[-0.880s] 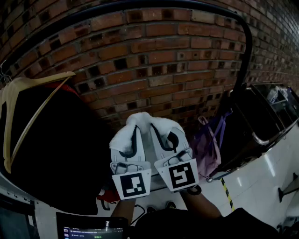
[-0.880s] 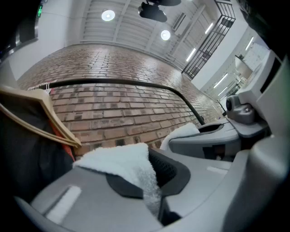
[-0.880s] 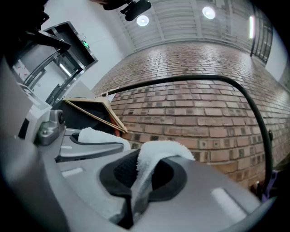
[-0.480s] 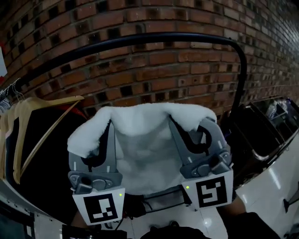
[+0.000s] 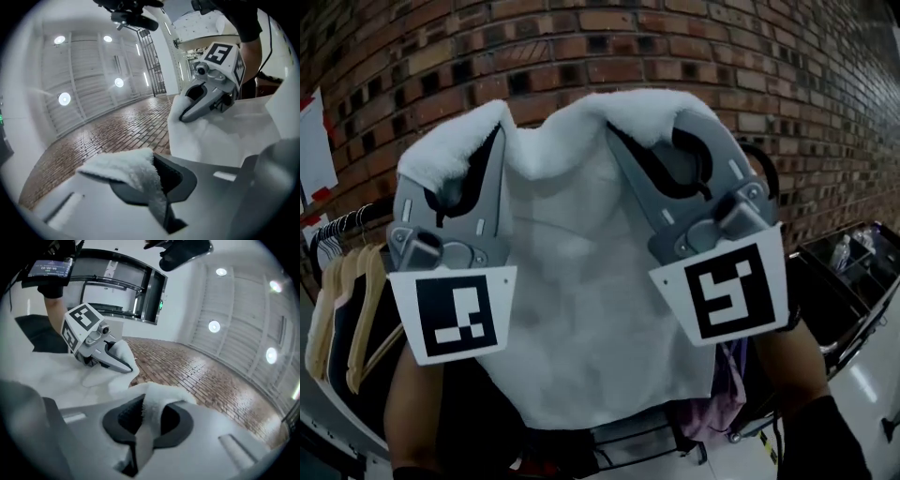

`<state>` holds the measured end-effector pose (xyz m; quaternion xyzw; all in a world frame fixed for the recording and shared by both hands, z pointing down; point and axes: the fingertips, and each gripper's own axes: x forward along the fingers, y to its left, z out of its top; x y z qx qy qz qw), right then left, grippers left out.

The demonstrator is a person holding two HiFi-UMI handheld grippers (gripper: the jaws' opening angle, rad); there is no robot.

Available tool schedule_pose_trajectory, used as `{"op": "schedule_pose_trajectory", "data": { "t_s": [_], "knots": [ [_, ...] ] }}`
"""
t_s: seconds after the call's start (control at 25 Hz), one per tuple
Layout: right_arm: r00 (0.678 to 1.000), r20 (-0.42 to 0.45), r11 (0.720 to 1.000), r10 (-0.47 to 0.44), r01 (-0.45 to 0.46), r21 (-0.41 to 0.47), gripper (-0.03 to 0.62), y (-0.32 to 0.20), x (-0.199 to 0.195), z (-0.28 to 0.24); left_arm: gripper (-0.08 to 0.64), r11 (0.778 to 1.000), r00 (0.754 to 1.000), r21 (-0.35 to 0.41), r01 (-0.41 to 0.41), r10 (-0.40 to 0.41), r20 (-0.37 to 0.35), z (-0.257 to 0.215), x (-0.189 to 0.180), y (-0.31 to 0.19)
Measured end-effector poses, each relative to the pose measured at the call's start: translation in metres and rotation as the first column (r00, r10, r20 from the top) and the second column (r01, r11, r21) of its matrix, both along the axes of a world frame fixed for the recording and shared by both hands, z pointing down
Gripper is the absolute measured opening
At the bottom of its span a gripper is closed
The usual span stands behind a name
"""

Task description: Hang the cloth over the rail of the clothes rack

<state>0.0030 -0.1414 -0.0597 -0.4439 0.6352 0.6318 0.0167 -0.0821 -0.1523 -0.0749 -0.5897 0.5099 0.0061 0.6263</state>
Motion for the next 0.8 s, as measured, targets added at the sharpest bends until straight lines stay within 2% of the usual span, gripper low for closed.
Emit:
{"op": "schedule_pose_trajectory", "data": {
  "t_s": [0.08,0.16,0.28,0.32,0.36,0.4,0.44,0.48,0.52,0.6,0.64,0.68,0.72,0.76,0.8],
  "knots": [
    [0.999,0.024,0.999,0.027,-0.027,0.028,0.034,-0.01,0.002,-0.034,0.015,0.997,0.997,-0.025,0.074,-0.075,-0.038,-0.035,-0.013,-0.016],
    [0.996,0.026,0.995,0.087,-0.089,0.043,0.034,-0.028,0.001,-0.071,0.015,0.987,0.988,0.038,0.157,-0.157,-0.009,-0.077,-0.015,-0.021],
    [0.972,-0.074,0.973,0.223,-0.218,0.074,0.034,-0.069,-0.012,-0.124,0.015,0.946,0.958,0.177,0.273,-0.285,0.045,-0.135,-0.011,-0.035],
    [0.958,-0.119,0.965,0.262,-0.257,0.053,0.034,-0.089,-0.017,-0.135,0.015,0.93,0.94,0.193,0.314,-0.333,0.071,-0.146,-0.009,-0.05],
    [0.939,-0.174,0.954,0.295,-0.3,0.0,0.034,-0.115,-0.022,-0.137,0.015,0.919,0.92,0.173,0.353,-0.375,0.116,-0.149,-0.007,-0.072],
    [0.914,-0.25,0.933,0.32,-0.35,-0.084,0.034,-0.145,-0.026,-0.13,0.015,0.915,0.897,0.114,0.386,-0.401,0.187,-0.143,-0.004,-0.101],
    [0.879,-0.346,0.894,0.327,-0.407,-0.189,0.034,-0.178,-0.029,-0.112,0.015,0.909,0.869,0.017,0.416,-0.403,0.287,-0.126,-0.001,-0.136],
    [0.838,-0.447,0.831,0.313,-0.47,-0.297,0.035,-0.21,-0.03,-0.086,0.015,0.886,0.834,-0.108,0.451,-0.375,0.405,-0.099,0.001,-0.173],
    [0.794,-0.539,0.751,0.282,-0.532,-0.391,0.037,-0.236,-0.03,-0.055,0.015,0.834,0.787,-0.235,0.499,-0.324,0.525,-0.065,0.0,-0.209],
    [0.725,-0.666,0.581,0.178,-0.623,-0.524,0.046,-0.268,-0.028,0.007,0.022,0.674,0.683,-0.417,0.611,-0.181,0.708,0.012,-0.009,-0.259],
    [0.709,-0.697,0.51,0.108,-0.641,-0.574,0.048,-0.273,-0.03,0.034,0.034,0.588,0.651,-0.48,0.652,-0.108,0.752,0.045,-0.016,-0.271],
    [0.705,-0.708,0.45,0.034,-0.644,-0.619,0.048,-0.273,-0.032,0.056,0.054,0.497,0.645,-0.547,0.674,-0.035,0.764,0.072,-0.024,-0.276],
    [0.709,-0.704,0.399,-0.034,-0.636,-0.66,0.048,-0.272,-0.035,0.071,0.077,0.404,0.66,-0.615,0.677,0.038,0.751,0.094,-0.032,-0.277],
    [0.721,-0.687,0.358,-0.09,-0.621,-0.697,0.049,-0.27,-0.036,0.081,0.095,0.322,0.683,-0.677,0.662,0.114,0.722,0.111,-0.036,-0.273],
    [0.742,-0.656,0.326,-0.135,-0.592,-0.737,0.049,-0.268,-0.037,0.085,0.109,0.255,0.709,-0.732,0.632,0.191,0.679,0.123,-0.037,-0.268]
  ]
}}
